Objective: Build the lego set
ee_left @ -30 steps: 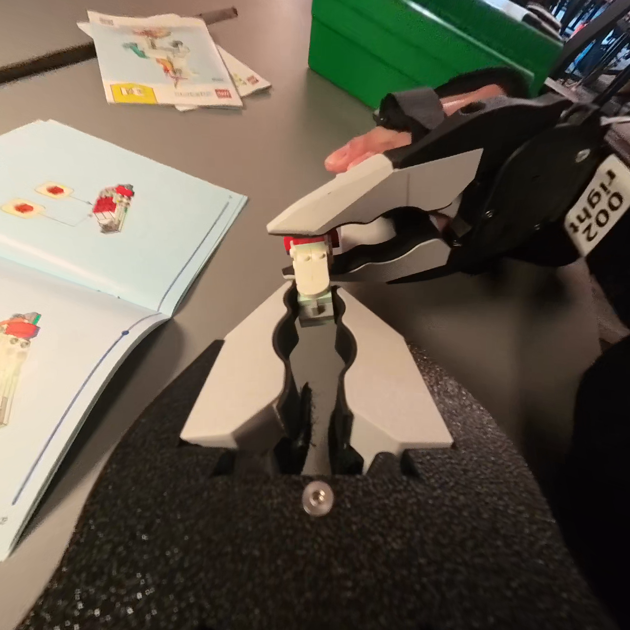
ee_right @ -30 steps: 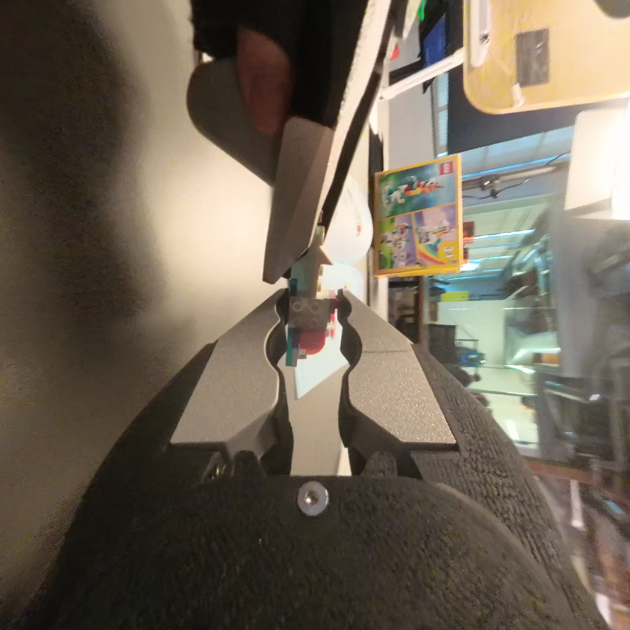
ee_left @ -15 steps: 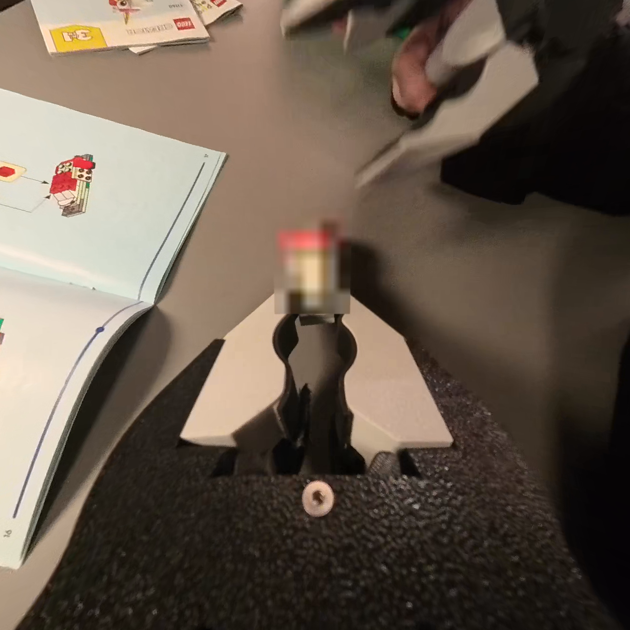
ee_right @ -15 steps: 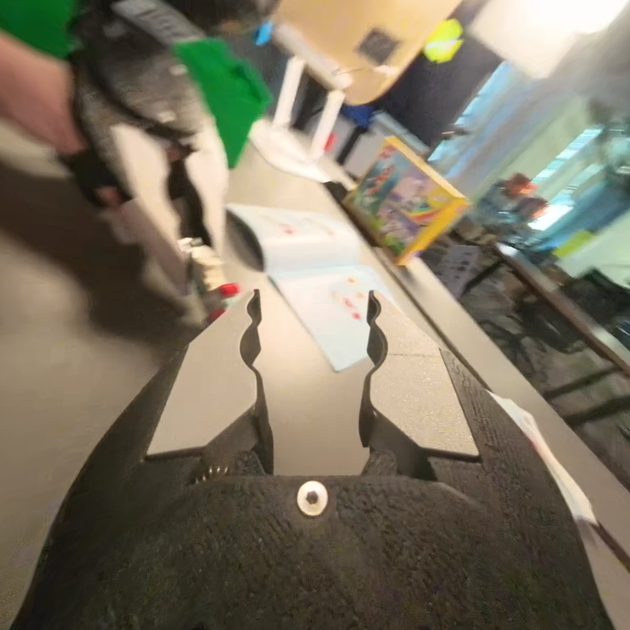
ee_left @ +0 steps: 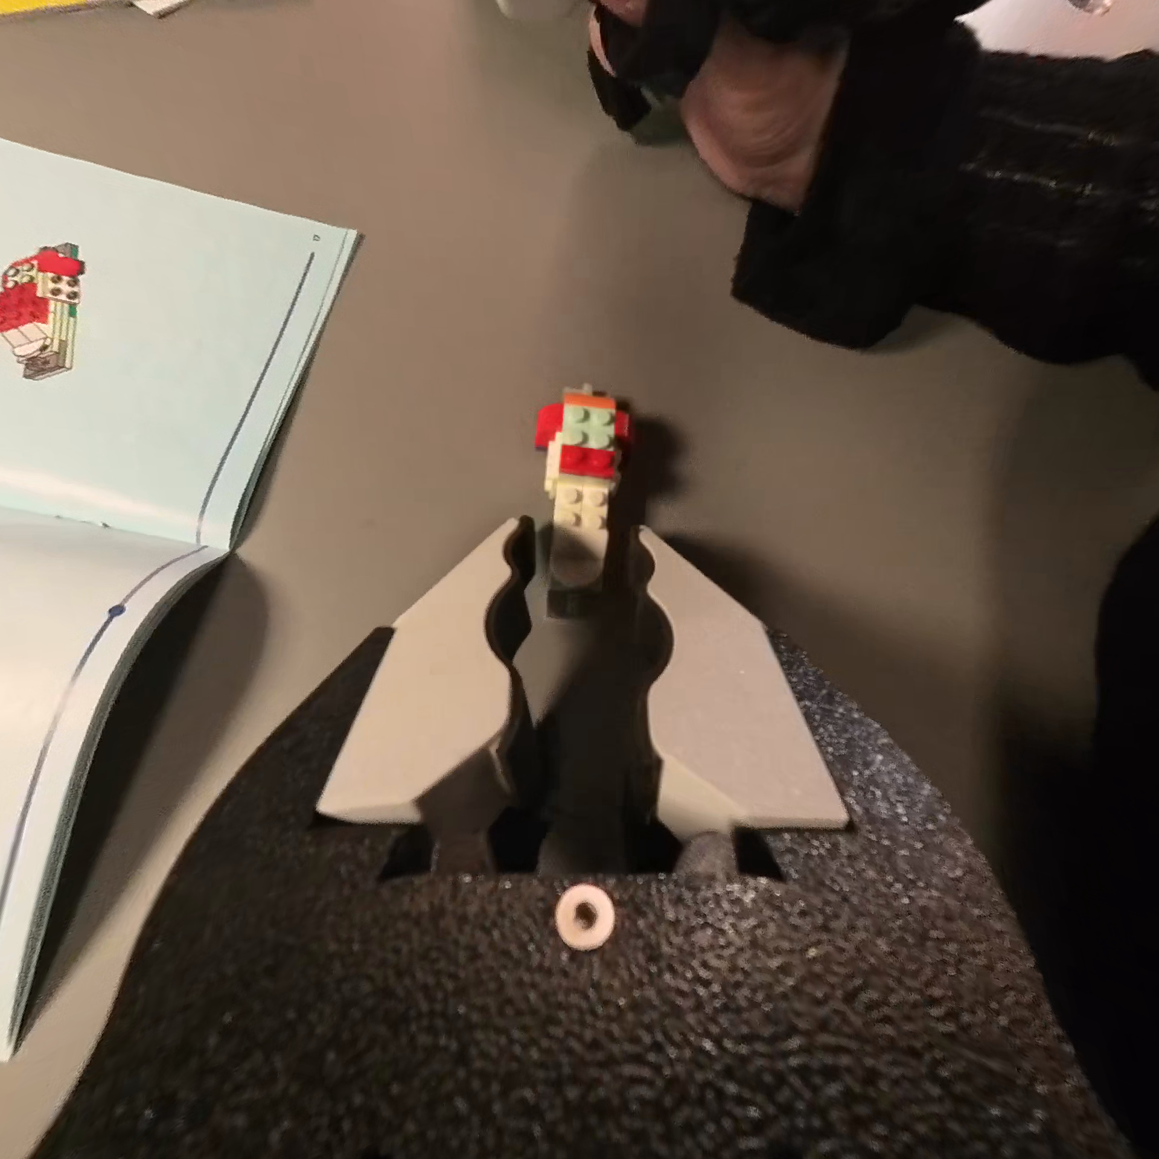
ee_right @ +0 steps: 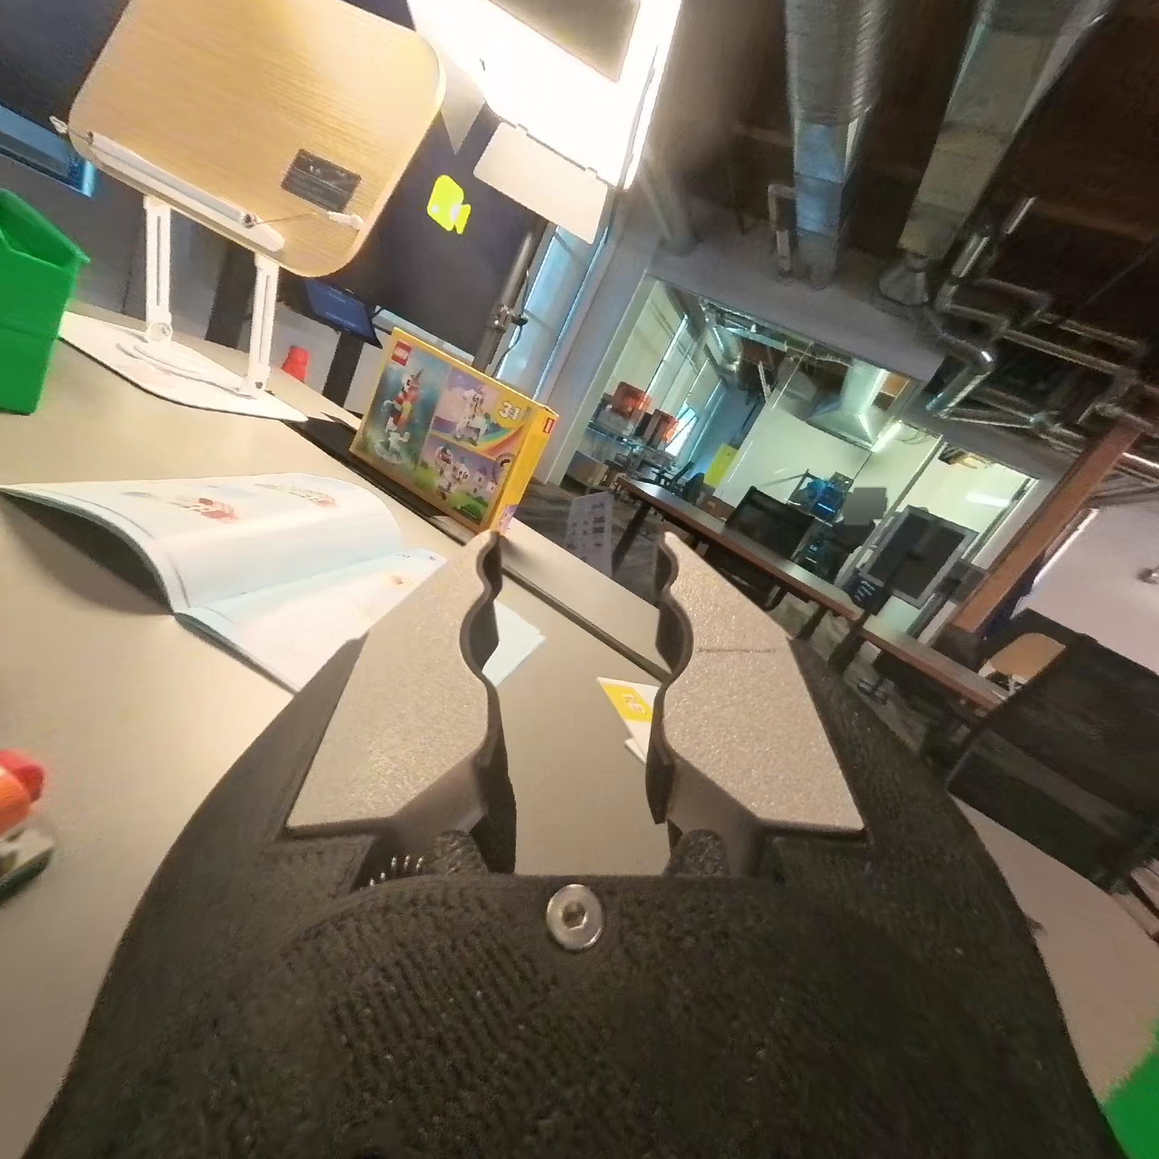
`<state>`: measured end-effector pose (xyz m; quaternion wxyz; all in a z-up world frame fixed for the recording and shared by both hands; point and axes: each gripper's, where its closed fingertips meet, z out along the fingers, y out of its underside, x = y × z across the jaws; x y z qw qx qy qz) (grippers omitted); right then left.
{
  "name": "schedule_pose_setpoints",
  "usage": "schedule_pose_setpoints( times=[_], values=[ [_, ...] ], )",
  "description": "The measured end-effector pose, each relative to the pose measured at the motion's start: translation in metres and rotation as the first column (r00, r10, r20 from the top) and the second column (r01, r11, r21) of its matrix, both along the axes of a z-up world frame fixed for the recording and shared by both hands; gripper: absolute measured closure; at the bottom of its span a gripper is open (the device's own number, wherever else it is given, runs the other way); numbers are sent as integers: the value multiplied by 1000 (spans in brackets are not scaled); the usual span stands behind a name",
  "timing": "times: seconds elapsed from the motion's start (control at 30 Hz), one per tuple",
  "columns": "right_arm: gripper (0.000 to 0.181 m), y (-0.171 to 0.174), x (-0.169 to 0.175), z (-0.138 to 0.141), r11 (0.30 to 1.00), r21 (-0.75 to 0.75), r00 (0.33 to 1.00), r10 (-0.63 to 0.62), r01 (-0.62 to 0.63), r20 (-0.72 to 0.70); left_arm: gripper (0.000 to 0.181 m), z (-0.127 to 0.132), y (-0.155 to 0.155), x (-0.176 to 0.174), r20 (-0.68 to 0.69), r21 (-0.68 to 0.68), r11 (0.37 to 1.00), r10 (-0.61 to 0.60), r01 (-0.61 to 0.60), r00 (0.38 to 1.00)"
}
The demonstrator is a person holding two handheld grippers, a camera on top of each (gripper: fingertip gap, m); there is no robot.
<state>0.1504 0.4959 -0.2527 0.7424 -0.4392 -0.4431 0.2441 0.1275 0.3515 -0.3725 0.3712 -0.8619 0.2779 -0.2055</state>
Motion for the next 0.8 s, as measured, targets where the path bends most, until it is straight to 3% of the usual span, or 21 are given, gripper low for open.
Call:
schedule_pose_setpoints(
  times=[0.13, 0.27, 0.33, 0.47, 0.5, 0.6, 0.8],
  values=[
    [136, 7, -3, 3, 999, 20, 999, -28, 28, -17, 145, 17, 5, -6, 39, 83, 996, 33, -36, 999],
    [138, 17, -5, 7, 995, 52, 996, -87, 88, -32, 138, 65, 19, -29, 143, 357, 919, 122, -166, 982],
    [139, 23, -6, 10, 990, 60, 992, -122, 125, -45, 139, 96, 20, -47, 195, 547, 801, 161, -243, 968],
    [145, 48, -8, 18, 973, 1, 966, -229, 231, -124, 132, 161, -6, -87, 349, 833, 373, 218, -409, 911],
    [145, 53, -11, 20, 971, -32, 958, -240, 238, -158, 129, 168, -11, -94, 354, 852, 316, 237, -416, 905],
    [146, 64, -23, 22, 970, -118, 944, -236, 213, -230, 125, 164, -8, -100, 334, 856, 307, 285, -416, 898],
    [151, 69, -46, 11, 981, -99, 971, -181, 167, -154, 125, 151, 2, -93, 317, 832, 380, 271, -403, 909]
  ],
)
